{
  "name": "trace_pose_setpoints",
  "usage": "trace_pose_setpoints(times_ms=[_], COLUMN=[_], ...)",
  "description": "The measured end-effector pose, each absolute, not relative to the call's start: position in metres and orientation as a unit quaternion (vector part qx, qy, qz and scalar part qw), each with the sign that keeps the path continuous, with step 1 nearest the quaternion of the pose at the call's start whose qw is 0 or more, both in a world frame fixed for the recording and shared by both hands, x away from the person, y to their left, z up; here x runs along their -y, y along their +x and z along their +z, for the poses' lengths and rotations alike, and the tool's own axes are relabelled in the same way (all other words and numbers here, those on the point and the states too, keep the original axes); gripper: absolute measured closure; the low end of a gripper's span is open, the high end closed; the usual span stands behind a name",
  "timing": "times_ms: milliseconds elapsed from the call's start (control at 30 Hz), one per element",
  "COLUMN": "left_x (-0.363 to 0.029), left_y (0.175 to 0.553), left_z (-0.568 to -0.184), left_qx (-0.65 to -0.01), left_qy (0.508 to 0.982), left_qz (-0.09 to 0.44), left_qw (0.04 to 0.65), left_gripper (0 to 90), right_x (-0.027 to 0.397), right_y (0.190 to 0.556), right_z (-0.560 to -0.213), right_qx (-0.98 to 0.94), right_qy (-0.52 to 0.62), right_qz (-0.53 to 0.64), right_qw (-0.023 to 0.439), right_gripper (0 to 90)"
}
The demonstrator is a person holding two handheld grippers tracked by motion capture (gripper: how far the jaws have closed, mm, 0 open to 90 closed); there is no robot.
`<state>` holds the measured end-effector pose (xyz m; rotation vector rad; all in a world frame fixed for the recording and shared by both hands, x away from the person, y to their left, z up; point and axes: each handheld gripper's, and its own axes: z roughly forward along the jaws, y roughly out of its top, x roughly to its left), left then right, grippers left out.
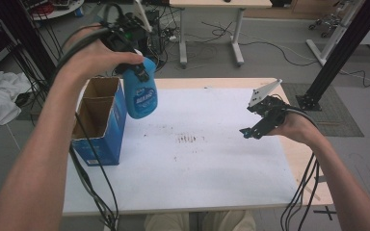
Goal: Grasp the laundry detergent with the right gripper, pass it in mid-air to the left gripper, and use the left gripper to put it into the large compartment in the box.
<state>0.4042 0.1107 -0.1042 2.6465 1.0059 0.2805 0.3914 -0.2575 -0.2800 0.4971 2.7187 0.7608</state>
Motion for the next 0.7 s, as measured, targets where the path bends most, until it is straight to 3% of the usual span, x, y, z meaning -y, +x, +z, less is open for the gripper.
trace_pose_setpoints(times_ms=[67,100,133,167,233,267,367,433,467,500,567,700], left_x=[-0.111,-0.141,-0.146,-0.125,-0.163,-0.145,-0.196,-0.168,-0.203,-0.174,-0.209,-0.22], left_y=[0.404,0.405,0.405,0.405,0.406,0.405,0.406,0.406,0.405,0.406,0.405,0.403], left_z=[-0.104,-0.093,-0.091,-0.099,-0.085,-0.092,-0.083,-0.084,-0.084,-0.083,-0.087,-0.092], left_qx=[-0.35,-0.41,-0.422,-0.379,-0.447,-0.419,-0.509,-0.457,-0.524,-0.468,-0.529,-0.533], left_qy=[0.92,0.891,0.885,0.907,0.872,0.886,0.836,0.866,0.828,0.86,0.826,0.825], left_qz=[0.098,0.105,0.109,0.1,0.111,0.108,0.124,0.113,0.129,0.115,0.138,0.141], left_qw=[0.148,0.163,0.166,0.155,0.166,0.165,0.163,0.167,0.155,0.166,0.138,0.127], left_gripper=[38.1,38.1,38.1,38.1,38.1,38.1,38.1,38.1,38.1,38.1,38.1,38.1], right_x=[0.257,0.257,0.257,0.257,0.257,0.256,0.256,0.256,0.256,0.254,0.255,0.253], right_y=[0.392,0.391,0.393,0.393,0.392,0.395,0.396,0.396,0.395,0.394,0.396,0.394], right_z=[-0.28,-0.28,-0.281,-0.281,-0.28,-0.282,-0.283,-0.283,-0.282,-0.284,-0.283,-0.285], right_qx=[-0.939,-0.939,-0.94,-0.94,-0.94,-0.94,-0.941,-0.941,-0.941,-0.942,-0.941,-0.943], right_qy=[0.171,0.172,0.171,0.173,0.171,0.173,0.172,0.172,0.173,0.166,0.173,0.166], right_qz=[0.264,0.263,0.262,0.262,0.262,0.261,0.257,0.257,0.26,0.255,0.257,0.254], right_qw=[0.138,0.137,0.136,0.135,0.137,0.134,0.135,0.135,0.134,0.138,0.134,0.137], right_gripper=[13.0,13.0,13.0,13.0,13.0,13.1,13.0,13.0,13.1,13.1,13.1,13.0])
